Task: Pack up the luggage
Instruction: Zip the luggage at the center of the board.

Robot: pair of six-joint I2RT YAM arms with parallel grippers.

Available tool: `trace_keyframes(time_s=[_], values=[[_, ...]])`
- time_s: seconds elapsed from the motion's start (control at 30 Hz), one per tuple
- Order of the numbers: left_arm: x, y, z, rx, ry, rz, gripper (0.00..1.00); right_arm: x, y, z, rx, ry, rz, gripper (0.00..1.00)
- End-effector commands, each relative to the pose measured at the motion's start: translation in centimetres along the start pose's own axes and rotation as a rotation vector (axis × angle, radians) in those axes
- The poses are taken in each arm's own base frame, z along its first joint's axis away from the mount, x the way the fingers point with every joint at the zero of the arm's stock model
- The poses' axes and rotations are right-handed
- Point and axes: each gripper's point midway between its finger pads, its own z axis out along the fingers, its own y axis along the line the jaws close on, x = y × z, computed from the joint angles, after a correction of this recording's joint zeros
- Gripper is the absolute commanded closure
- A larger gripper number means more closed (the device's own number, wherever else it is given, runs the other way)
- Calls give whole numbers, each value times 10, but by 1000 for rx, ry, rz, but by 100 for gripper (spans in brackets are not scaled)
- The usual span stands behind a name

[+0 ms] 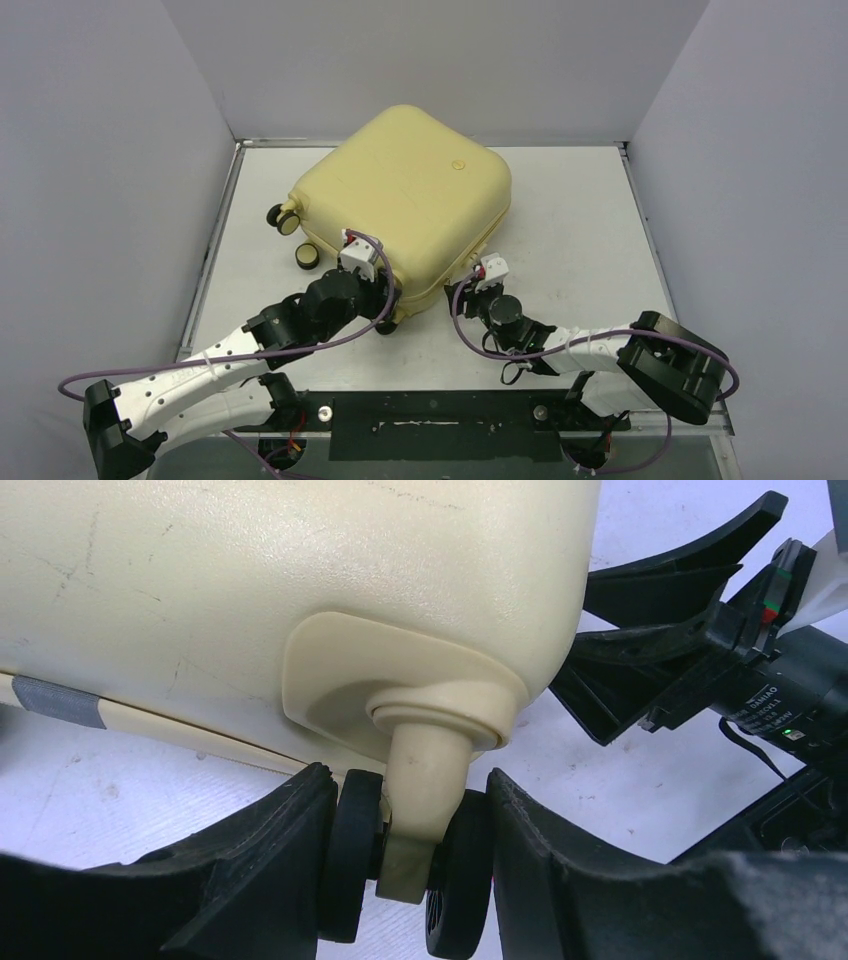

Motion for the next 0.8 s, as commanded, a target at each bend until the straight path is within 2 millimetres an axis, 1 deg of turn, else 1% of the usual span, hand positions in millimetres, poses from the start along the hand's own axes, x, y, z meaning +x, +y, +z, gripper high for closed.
trace_keyframes(time_s=[0.0,0.13,0.3,0.63,0.77], values=[[13,58,-7,-258,12,1,100,-32,3,10,29,-117,25,40],[13,58,-8,-258,12,5,100,-37,3,9,18,-142,-3,43],[14,58,-6,-257,14,9,100,-41,13,8,-34,-147,-36,45],[16,56,-5,-247,21,9,100,-44,24,12,-81,-149,-51,68],[18,56,-5,-245,24,9,100,-44,29,14,-102,-148,-63,79]])
